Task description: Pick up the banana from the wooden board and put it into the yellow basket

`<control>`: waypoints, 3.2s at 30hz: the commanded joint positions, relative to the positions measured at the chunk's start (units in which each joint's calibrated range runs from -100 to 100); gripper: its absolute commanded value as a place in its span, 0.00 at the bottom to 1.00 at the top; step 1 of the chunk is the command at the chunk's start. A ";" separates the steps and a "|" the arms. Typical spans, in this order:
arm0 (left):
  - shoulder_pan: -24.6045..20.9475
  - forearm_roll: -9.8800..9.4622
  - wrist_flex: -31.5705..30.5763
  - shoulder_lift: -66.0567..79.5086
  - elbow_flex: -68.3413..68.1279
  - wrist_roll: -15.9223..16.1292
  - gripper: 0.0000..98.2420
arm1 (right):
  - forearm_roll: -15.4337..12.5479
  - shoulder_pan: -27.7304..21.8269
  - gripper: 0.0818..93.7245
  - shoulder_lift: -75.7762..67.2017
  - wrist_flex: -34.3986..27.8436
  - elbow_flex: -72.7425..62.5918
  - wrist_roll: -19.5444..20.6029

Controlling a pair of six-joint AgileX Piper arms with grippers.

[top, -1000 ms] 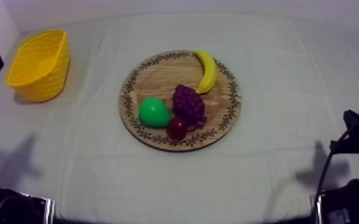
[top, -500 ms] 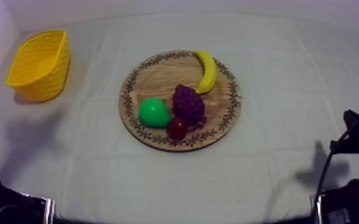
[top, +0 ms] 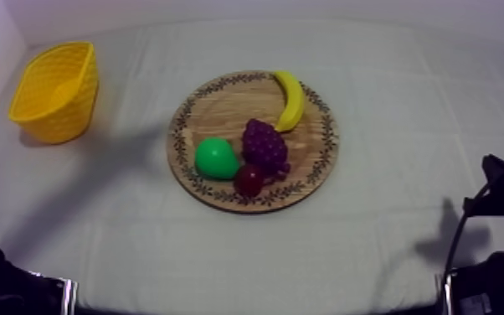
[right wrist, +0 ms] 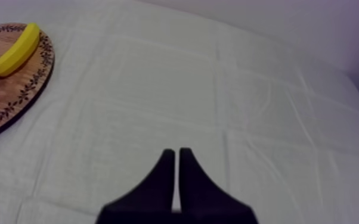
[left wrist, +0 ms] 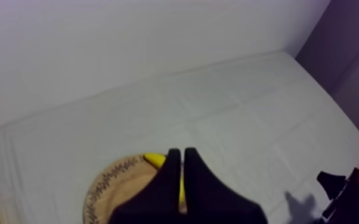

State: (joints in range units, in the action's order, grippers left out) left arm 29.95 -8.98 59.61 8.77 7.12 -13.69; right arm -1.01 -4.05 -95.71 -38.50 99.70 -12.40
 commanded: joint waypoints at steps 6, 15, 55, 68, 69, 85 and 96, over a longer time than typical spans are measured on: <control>1.00 0.21 4.60 -12.30 8.13 -1.77 0.00 | 0.01 -0.01 0.01 -0.04 0.03 -0.03 0.02; 1.91 0.54 9.30 -25.73 15.06 -5.48 0.00 | 0.01 -0.01 0.01 -0.04 0.03 -0.03 0.02; 1.62 7.32 5.79 -56.67 26.62 -5.52 0.87 | 0.01 -0.01 0.01 -0.04 0.03 -0.03 0.02; 1.48 9.99 6.17 -66.20 35.03 -4.90 0.80 | 0.01 -0.01 0.01 -0.04 0.03 -0.03 0.02; 1.46 10.21 6.46 -66.79 35.58 -4.80 0.79 | 0.01 -0.01 0.01 -0.04 0.03 -0.03 0.02; 1.13 11.46 7.76 -70.60 38.43 -5.18 0.52 | 0.01 -0.01 0.01 -0.04 0.03 -0.03 0.02; 0.80 11.99 8.43 -70.04 36.64 -6.13 0.19 | 0.01 -0.01 0.01 -0.04 0.03 -0.03 0.02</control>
State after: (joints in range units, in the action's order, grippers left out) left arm 30.78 3.09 68.37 -61.74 44.31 -19.83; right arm -1.01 -4.05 -95.71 -38.43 99.70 -12.38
